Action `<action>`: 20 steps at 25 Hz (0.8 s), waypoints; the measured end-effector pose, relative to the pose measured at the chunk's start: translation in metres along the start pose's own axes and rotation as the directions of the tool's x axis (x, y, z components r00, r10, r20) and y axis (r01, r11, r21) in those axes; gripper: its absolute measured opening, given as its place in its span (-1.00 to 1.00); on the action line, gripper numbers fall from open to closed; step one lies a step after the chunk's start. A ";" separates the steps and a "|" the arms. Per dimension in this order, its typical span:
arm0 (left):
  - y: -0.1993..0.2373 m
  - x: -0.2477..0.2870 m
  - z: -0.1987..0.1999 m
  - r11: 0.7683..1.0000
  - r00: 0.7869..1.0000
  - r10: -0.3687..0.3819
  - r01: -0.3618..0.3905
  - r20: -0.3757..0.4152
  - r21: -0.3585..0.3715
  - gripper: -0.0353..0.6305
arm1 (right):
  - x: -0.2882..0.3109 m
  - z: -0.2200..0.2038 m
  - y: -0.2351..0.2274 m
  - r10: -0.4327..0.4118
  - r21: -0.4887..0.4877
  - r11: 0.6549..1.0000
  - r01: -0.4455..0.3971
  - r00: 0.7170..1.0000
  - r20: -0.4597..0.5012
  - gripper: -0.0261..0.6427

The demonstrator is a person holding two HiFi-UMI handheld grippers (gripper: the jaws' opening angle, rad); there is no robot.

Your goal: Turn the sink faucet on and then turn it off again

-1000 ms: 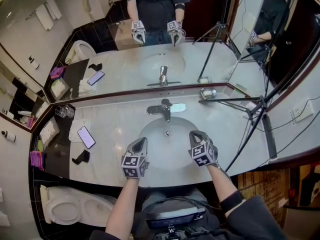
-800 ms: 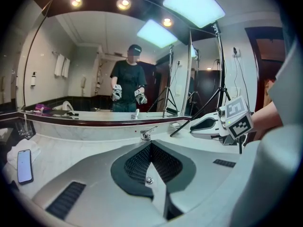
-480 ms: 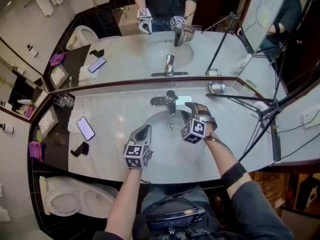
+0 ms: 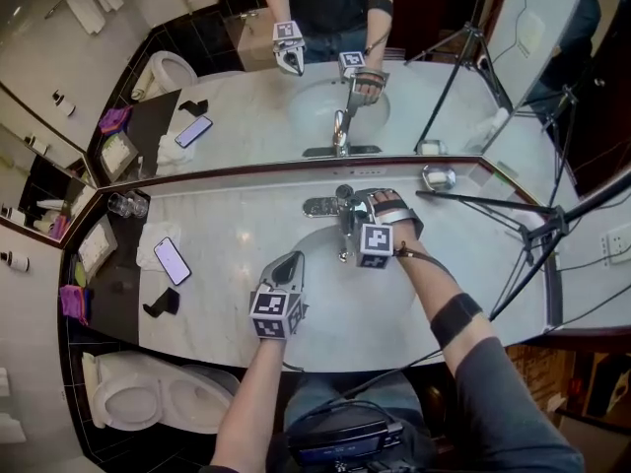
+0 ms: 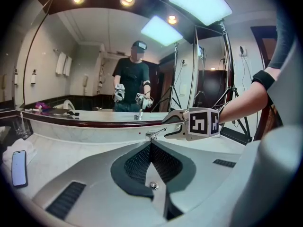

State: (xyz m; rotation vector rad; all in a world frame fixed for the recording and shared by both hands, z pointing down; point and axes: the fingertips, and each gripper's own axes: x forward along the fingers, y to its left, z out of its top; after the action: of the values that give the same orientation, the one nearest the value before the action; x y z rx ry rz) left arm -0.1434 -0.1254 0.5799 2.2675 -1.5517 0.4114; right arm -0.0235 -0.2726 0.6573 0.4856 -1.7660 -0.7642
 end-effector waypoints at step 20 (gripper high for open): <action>0.007 0.005 -0.026 1.000 0.999 0.003 -0.004 -0.041 -0.031 -0.89 | 0.017 -0.005 0.027 0.024 -0.130 0.991 -0.030 0.999 -0.044 -0.34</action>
State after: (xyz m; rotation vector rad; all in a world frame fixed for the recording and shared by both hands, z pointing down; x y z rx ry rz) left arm -0.1489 -0.1198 0.6056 2.2195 -1.5312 0.4297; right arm -0.0226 -0.2664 0.6887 0.3863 -1.6681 -0.8388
